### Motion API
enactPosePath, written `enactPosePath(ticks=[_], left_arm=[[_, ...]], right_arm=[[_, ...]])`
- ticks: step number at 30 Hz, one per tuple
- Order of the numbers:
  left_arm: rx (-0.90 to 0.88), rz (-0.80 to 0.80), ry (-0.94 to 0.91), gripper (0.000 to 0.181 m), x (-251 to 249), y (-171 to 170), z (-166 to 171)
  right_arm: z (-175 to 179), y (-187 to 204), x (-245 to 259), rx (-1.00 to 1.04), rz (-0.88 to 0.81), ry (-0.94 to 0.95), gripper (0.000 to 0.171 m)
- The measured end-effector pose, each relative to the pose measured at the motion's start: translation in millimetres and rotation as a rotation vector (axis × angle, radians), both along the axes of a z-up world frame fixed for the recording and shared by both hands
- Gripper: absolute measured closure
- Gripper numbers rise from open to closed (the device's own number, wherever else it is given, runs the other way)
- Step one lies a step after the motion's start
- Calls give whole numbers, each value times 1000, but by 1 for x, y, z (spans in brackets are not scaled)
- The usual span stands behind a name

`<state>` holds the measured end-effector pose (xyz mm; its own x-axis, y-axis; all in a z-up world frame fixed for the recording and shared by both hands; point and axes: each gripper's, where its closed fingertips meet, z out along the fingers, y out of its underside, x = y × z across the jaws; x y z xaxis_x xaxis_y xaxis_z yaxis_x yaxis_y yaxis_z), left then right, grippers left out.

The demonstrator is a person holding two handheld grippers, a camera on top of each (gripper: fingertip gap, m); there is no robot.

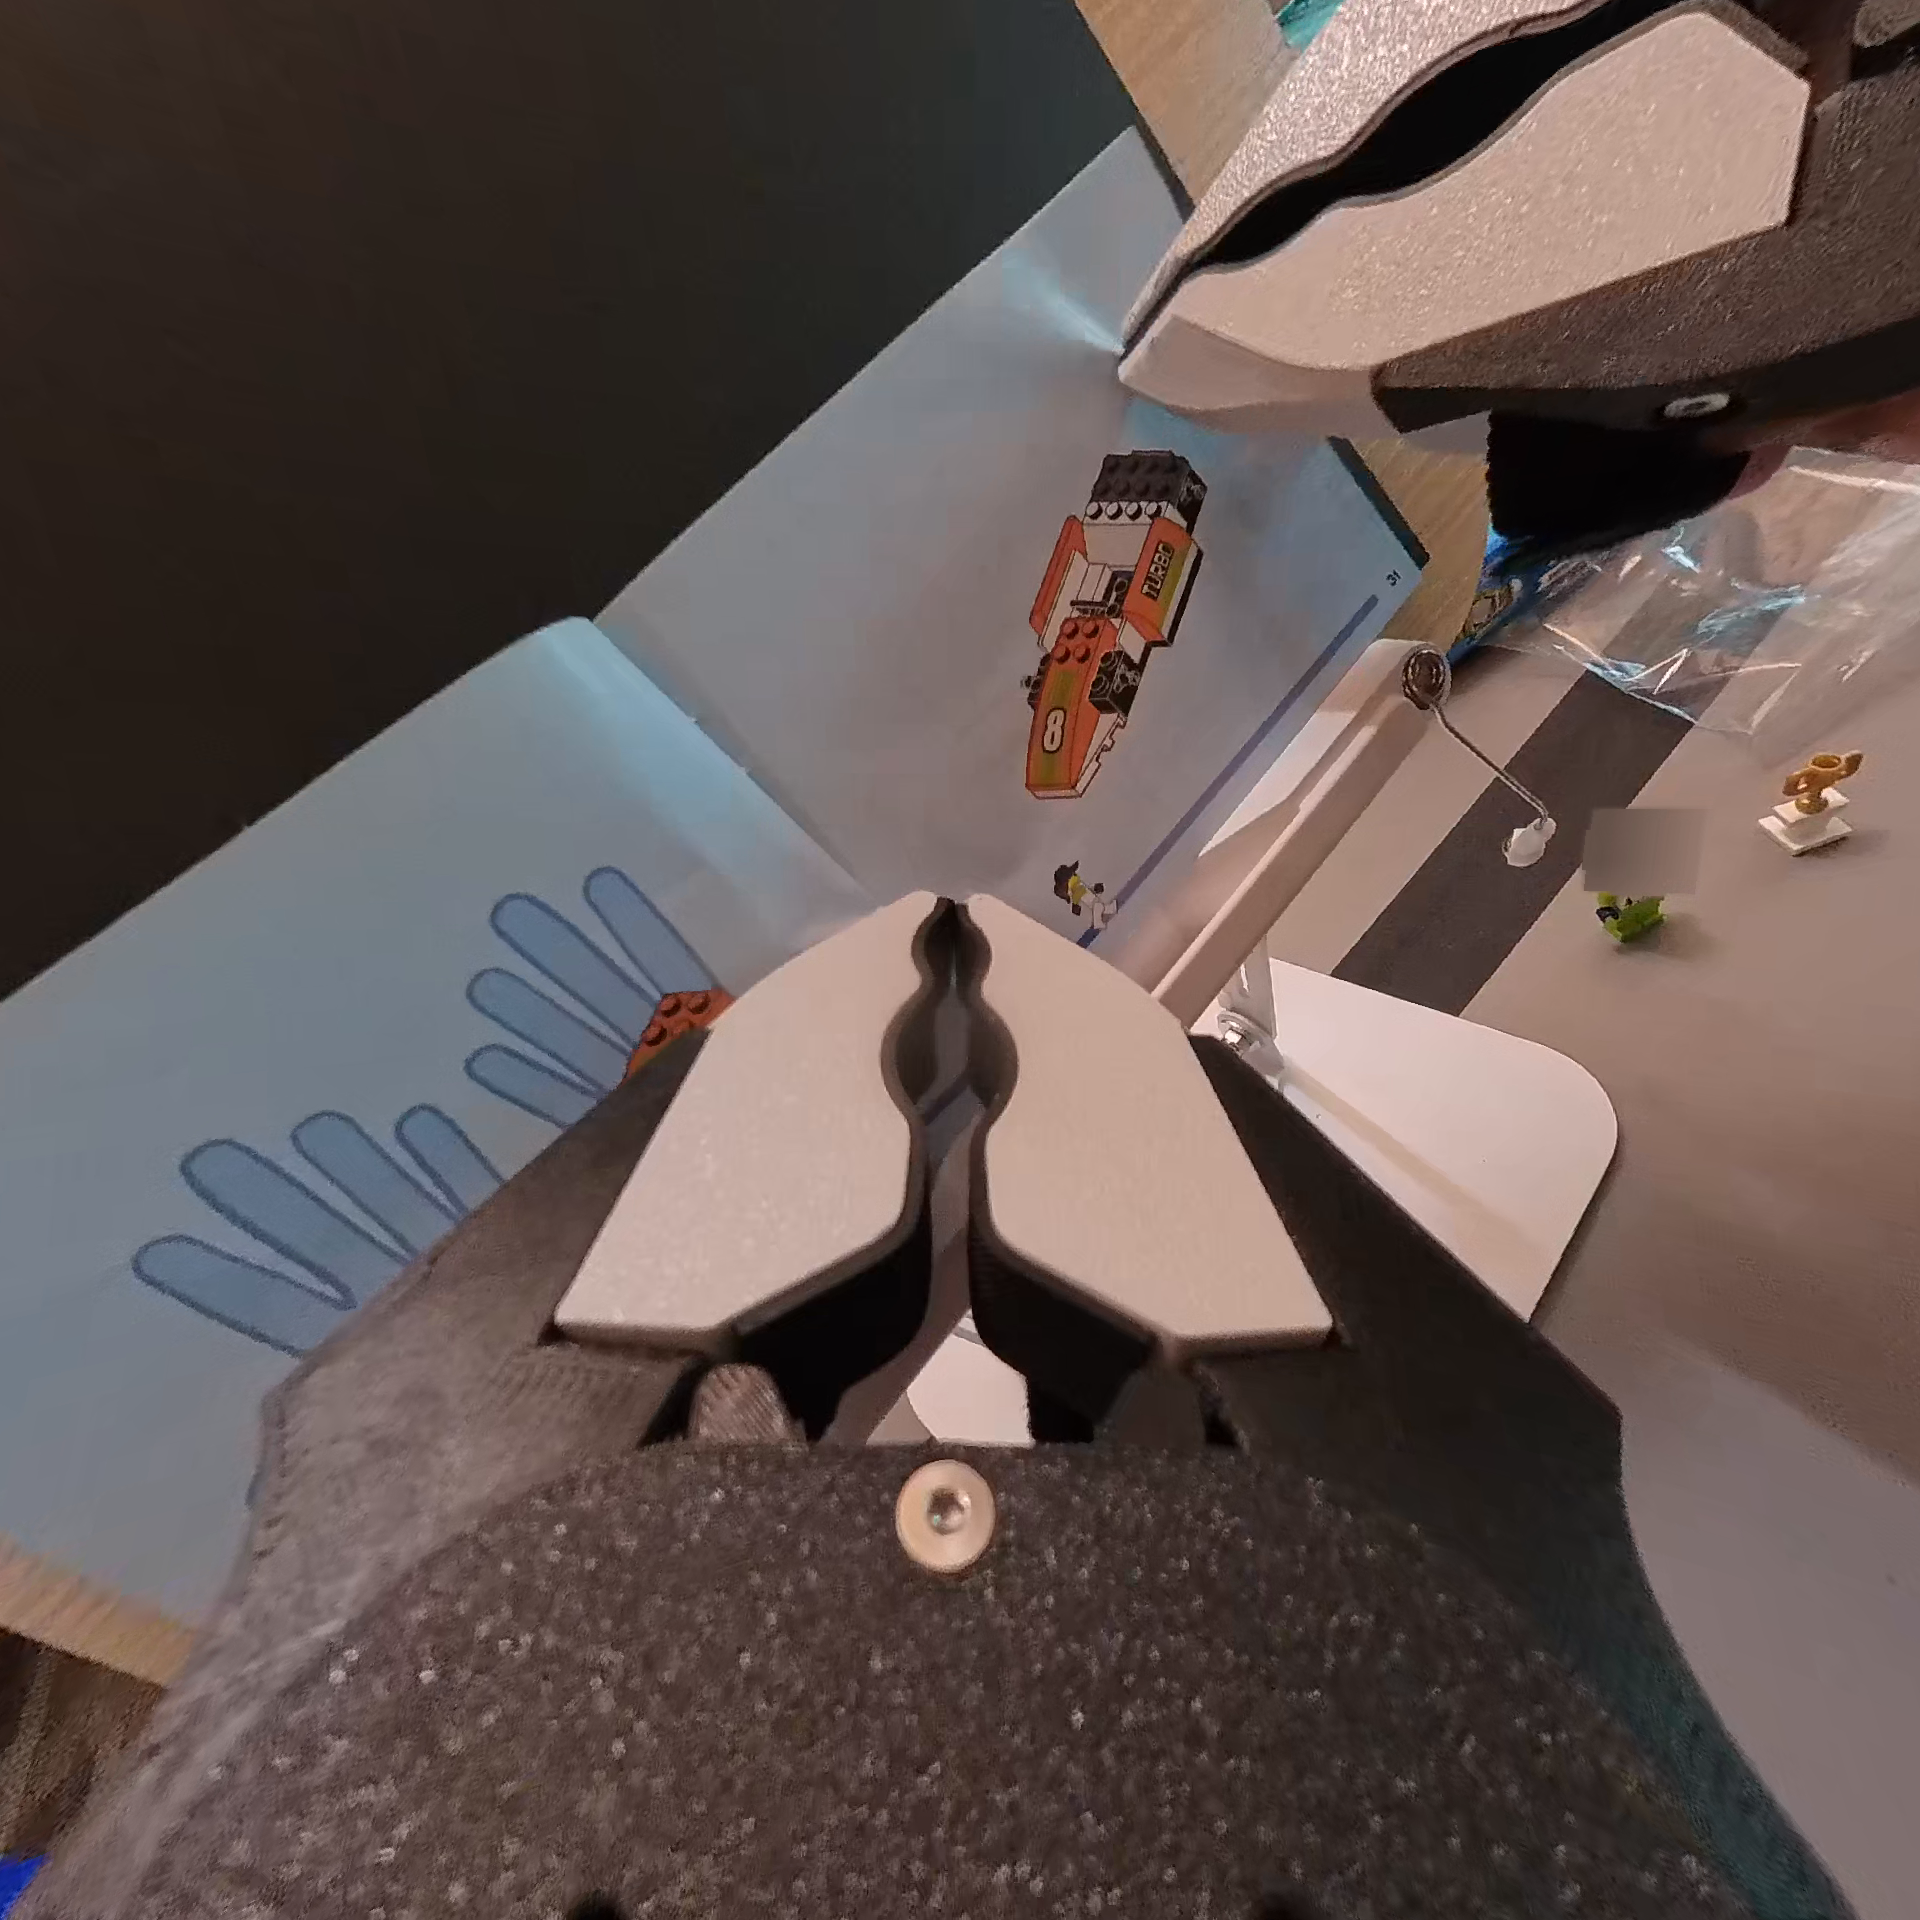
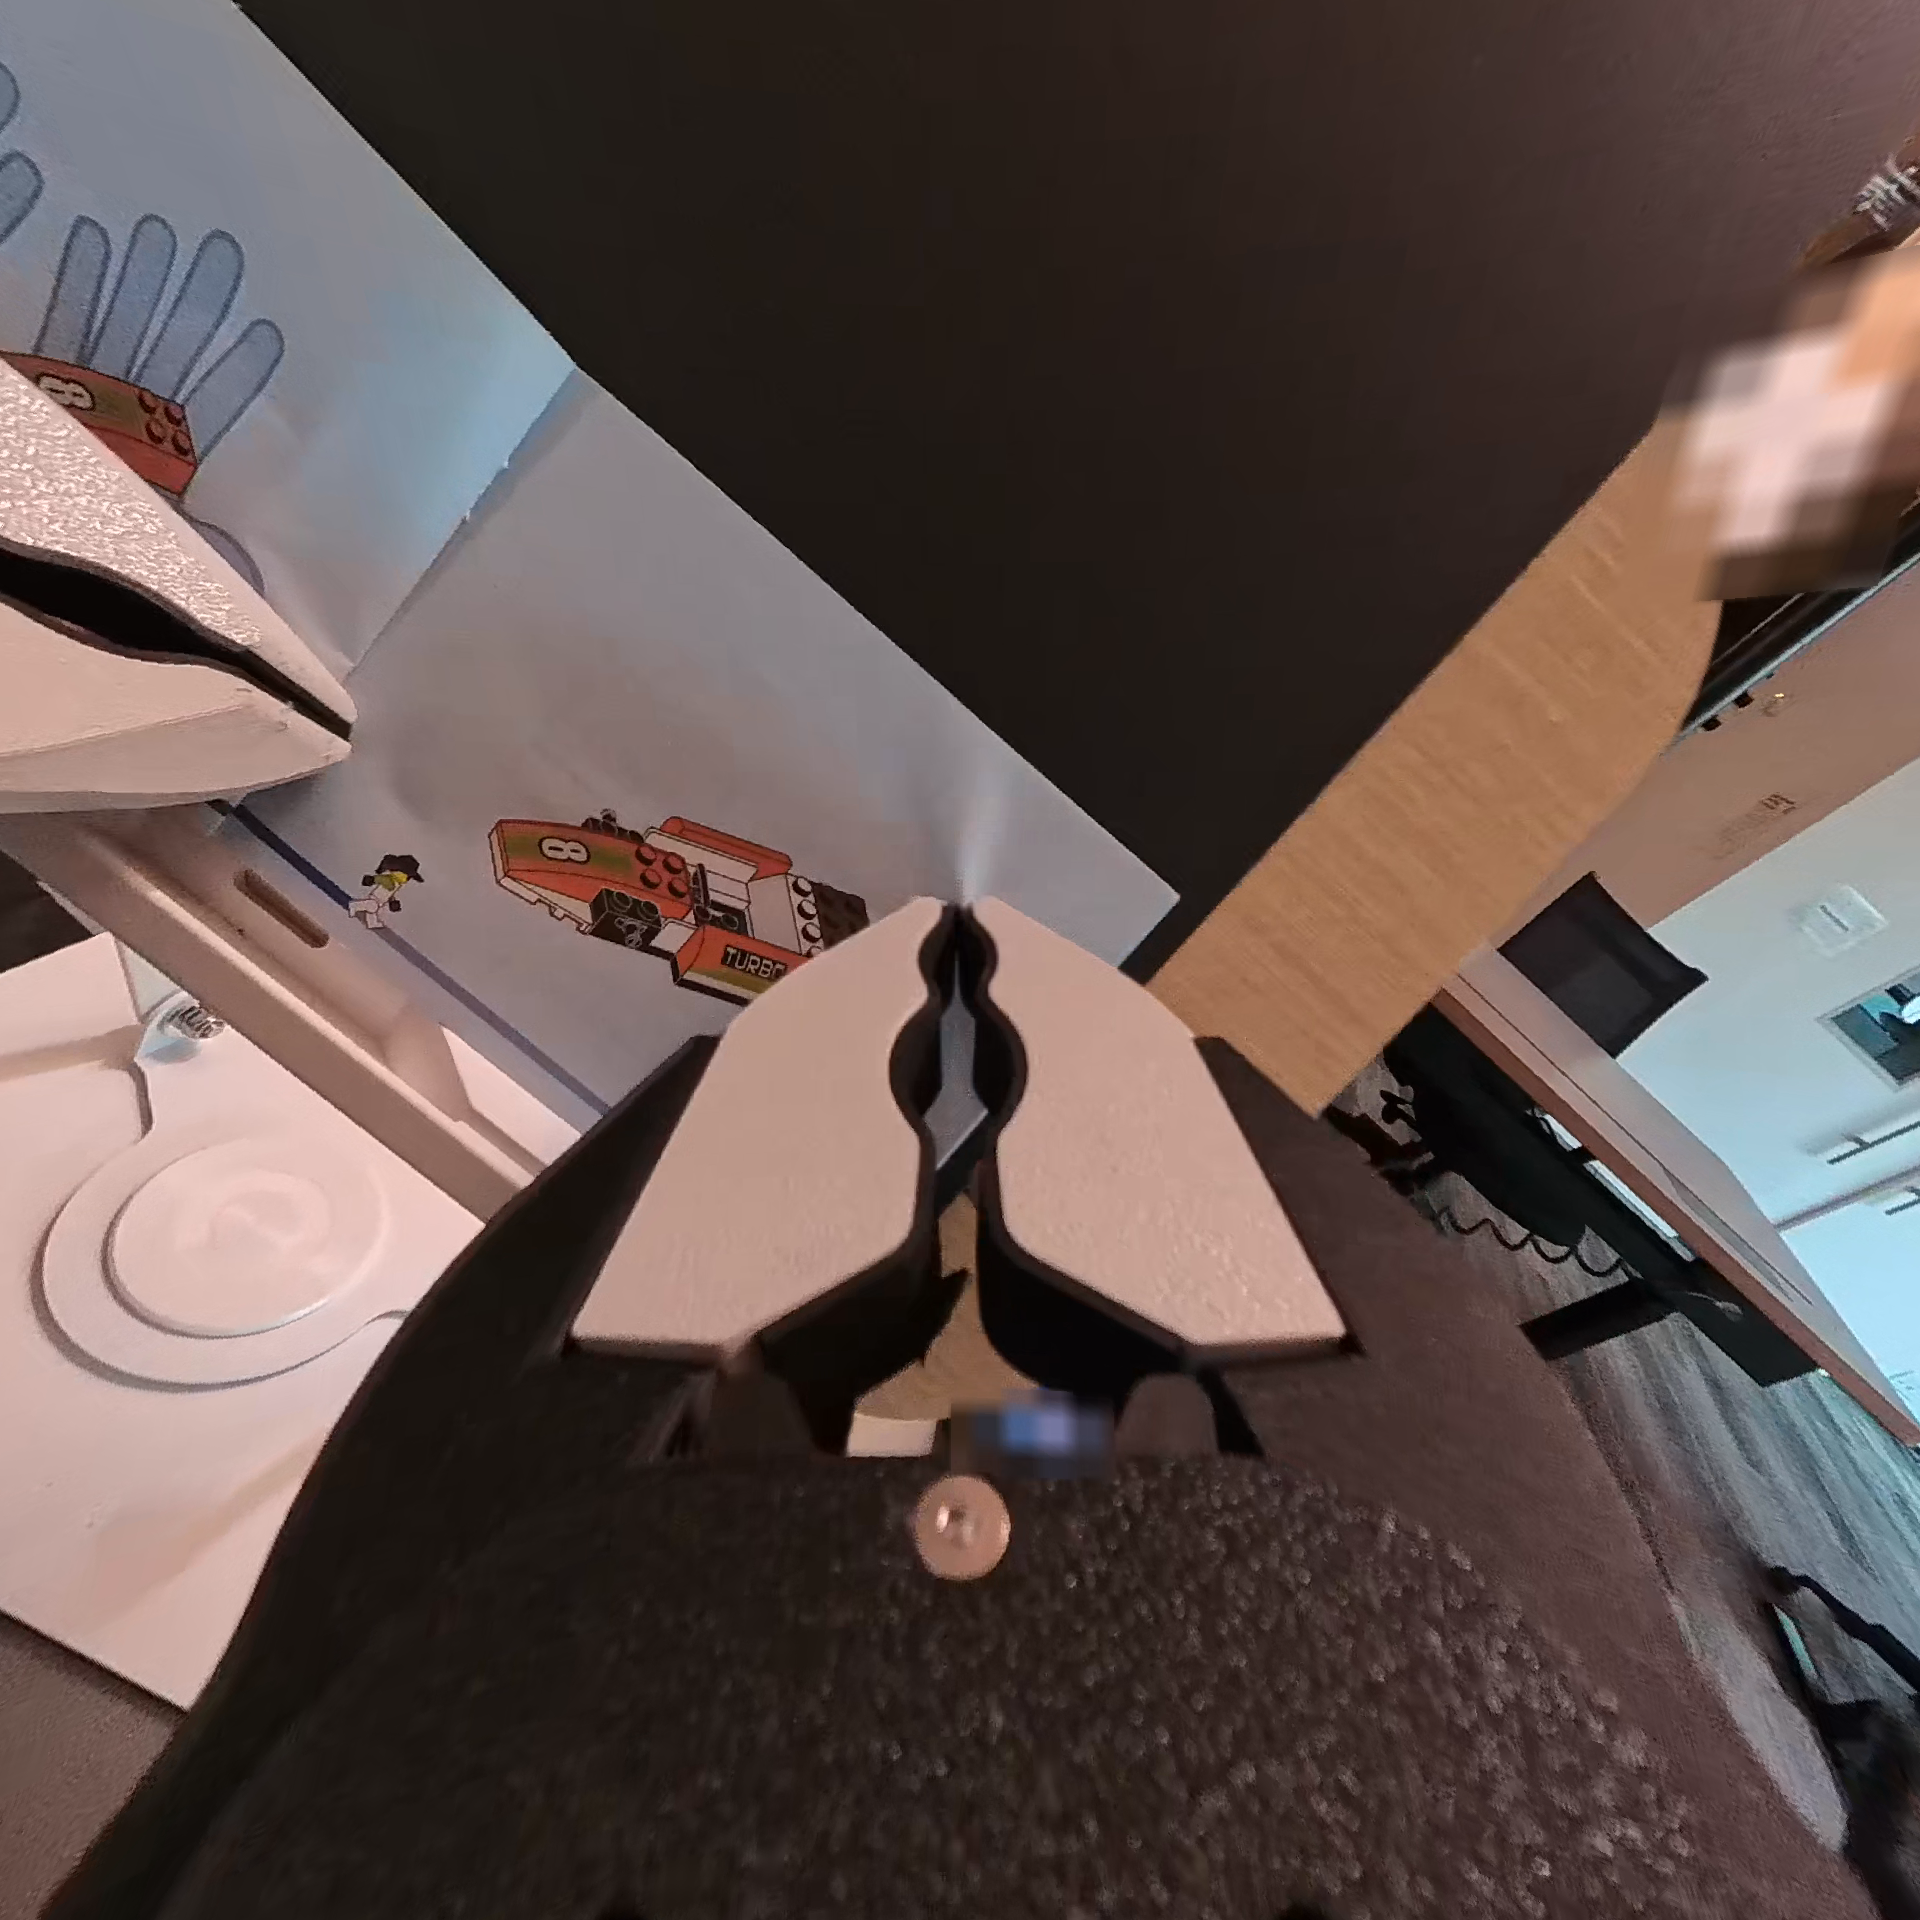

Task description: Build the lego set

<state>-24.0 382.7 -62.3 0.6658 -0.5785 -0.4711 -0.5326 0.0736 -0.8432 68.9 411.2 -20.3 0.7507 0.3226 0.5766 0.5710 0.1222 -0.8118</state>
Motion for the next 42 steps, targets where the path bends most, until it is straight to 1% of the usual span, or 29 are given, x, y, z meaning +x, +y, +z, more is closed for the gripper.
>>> enactPosePath(ticks=[5, 8, 9, 10, 11, 17, 20, 29, 33, 34, 35, 37, 38, 42], left_arm=[[1, 5, 6, 181, -1, -1, 2], [3, 5, 9, 181, -1, -2, 3], [3, 5, 10, 181, -1, -2, 3], [4, 7, 11, 181, -1, -1, 2], [4, 8, 12, 181, -1, -1, 2], [1, 12, 7, 181, -5, 1, 1], [5, 11, 7, 181, -5, 1, 0], [1, 11, 3, 181, -2, 2, -2], [5, 8, 2, 181, -2, 0, -1], [7, 7, 2, 181, -2, -1, 0], [9, 6, 1, 181, -1, -1, 1], [8, 9, 3, 181, -1, 0, 1], [8, 10, 1, 181, -1, 0, 2], [6, 10, 2, 181, 0, 1, 1]], right_arm=[[-1, -4, -1, -3, 7, -20, 171], [9, -8, 3, 59, -12, -40, 171], [11, -8, 3, 65, -8, -45, 159], [11, -6, 2, 53, -2, -49, 139], [9, -4, 2, 33, 3, -50, 126], [8, 5, 2, 1, 15, 7, 131], [9, 6, 4, 8, 6, 34, 146], [2, 8, 0, -9, 10, 48, 171], [6, 2, 1, 2, 7, 34, 171], [10, 0, 3, 22, 7, 32, 165], [13, 0, 5, 38, 6, 25, 152], [12, 3, 9, 33, -7, 4, 133], [9, 5, 9, 17, -1, -1, 131], [5, 9, 5, 16, 22, -17, 141]])
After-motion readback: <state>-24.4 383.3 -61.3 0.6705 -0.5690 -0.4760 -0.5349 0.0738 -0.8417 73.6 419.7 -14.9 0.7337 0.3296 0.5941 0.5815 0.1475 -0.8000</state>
